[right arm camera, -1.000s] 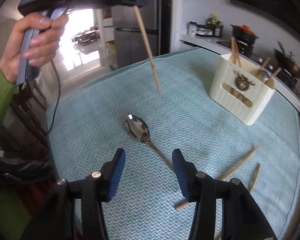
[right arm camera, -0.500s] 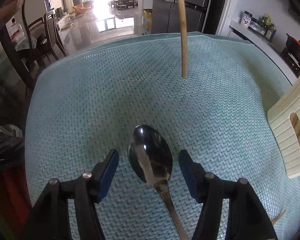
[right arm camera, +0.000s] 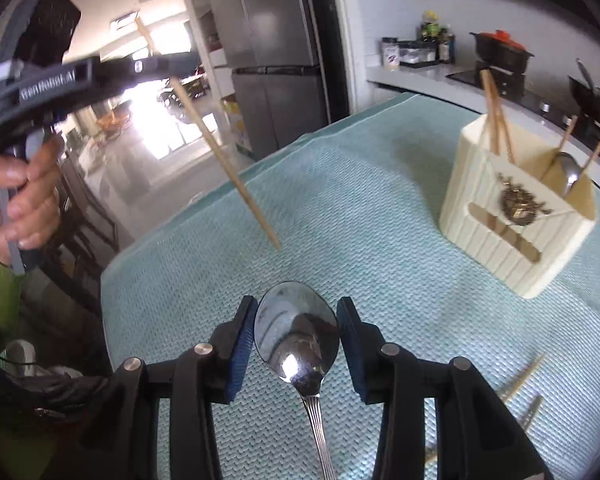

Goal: Organize utensils

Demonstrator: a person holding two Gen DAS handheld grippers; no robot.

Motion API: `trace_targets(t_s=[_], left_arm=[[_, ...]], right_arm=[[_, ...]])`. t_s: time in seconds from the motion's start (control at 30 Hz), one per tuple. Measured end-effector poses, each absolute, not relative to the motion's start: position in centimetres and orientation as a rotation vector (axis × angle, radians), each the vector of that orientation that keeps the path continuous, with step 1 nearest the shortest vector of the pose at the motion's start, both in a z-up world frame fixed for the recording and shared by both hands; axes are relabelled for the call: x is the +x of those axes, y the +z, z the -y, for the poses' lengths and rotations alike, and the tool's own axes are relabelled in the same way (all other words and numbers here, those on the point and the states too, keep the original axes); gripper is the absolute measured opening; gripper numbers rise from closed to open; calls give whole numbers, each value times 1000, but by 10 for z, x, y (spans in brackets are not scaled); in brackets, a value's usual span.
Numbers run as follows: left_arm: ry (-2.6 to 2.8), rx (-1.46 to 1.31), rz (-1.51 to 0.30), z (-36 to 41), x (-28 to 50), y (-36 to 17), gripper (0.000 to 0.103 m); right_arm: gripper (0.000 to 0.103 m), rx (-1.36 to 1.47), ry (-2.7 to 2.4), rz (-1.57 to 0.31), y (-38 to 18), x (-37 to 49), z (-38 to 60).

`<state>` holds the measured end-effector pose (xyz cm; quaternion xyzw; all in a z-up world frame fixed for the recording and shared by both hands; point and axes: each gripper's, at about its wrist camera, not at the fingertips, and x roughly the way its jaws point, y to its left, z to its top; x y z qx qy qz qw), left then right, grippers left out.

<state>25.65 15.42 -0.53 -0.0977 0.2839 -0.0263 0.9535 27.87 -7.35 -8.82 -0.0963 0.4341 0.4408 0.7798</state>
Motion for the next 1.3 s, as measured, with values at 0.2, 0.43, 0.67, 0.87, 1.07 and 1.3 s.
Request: trace_targets(t_s=[0.2, 0.43, 0.67, 0.87, 1.07, 1.3], left_arm=[[-101, -186, -566, -137, 262, 2, 4], [-141, -185, -571, -123, 273, 8, 4], [-186, -183, -565, -115, 284, 23, 4], [-228, -176, -537, -106, 306, 51, 4], [-244, -131, -463, -94, 338, 95, 4], [-250, -105, -419, -76, 396, 113, 4]], right_arm=[[41, -105, 854, -824, -41, 269, 120], [41, -56, 781, -753, -18, 284, 128], [41, -12, 724, -730, -4, 310, 133], [41, -4, 671, -671, 26, 337, 139], [41, 55, 620, -580, 73, 381, 149], [41, 76, 531, -463, 99, 446, 149]])
